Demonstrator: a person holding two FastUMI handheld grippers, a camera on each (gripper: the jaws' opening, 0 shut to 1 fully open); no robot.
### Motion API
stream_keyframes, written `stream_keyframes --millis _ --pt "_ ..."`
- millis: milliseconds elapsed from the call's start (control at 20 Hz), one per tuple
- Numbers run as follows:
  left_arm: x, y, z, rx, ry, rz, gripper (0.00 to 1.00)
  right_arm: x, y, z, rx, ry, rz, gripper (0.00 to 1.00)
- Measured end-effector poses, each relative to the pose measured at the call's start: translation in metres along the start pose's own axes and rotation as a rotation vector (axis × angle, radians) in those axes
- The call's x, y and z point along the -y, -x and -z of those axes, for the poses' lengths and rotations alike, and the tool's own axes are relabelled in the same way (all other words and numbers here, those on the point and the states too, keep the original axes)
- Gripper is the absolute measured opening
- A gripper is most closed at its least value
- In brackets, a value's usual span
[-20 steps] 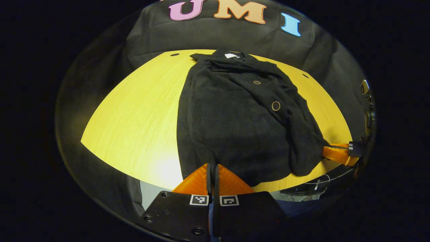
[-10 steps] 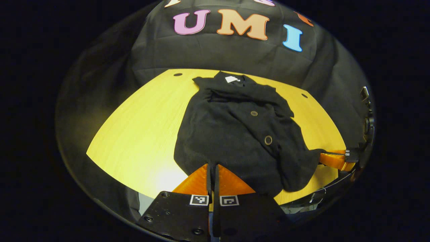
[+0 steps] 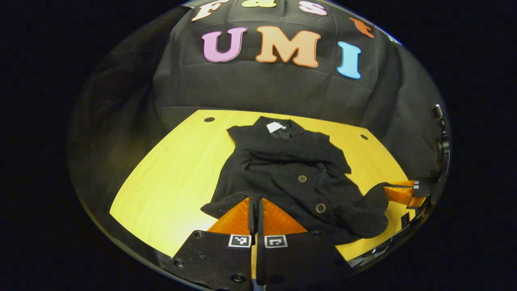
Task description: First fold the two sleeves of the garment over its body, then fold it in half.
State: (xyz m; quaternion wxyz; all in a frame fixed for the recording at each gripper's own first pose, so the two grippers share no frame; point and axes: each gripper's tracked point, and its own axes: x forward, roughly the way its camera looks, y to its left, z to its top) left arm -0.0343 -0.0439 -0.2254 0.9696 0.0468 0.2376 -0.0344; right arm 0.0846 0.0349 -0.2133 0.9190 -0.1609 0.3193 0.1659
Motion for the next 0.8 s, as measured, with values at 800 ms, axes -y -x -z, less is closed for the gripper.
stream_keyframes --millis 800 --pt "-0.017 -0.128 -0.131 0.107 -0.17 0.121 0.0 0.049 -0.079 -0.149 0.109 -0.065 0.255 0.04"
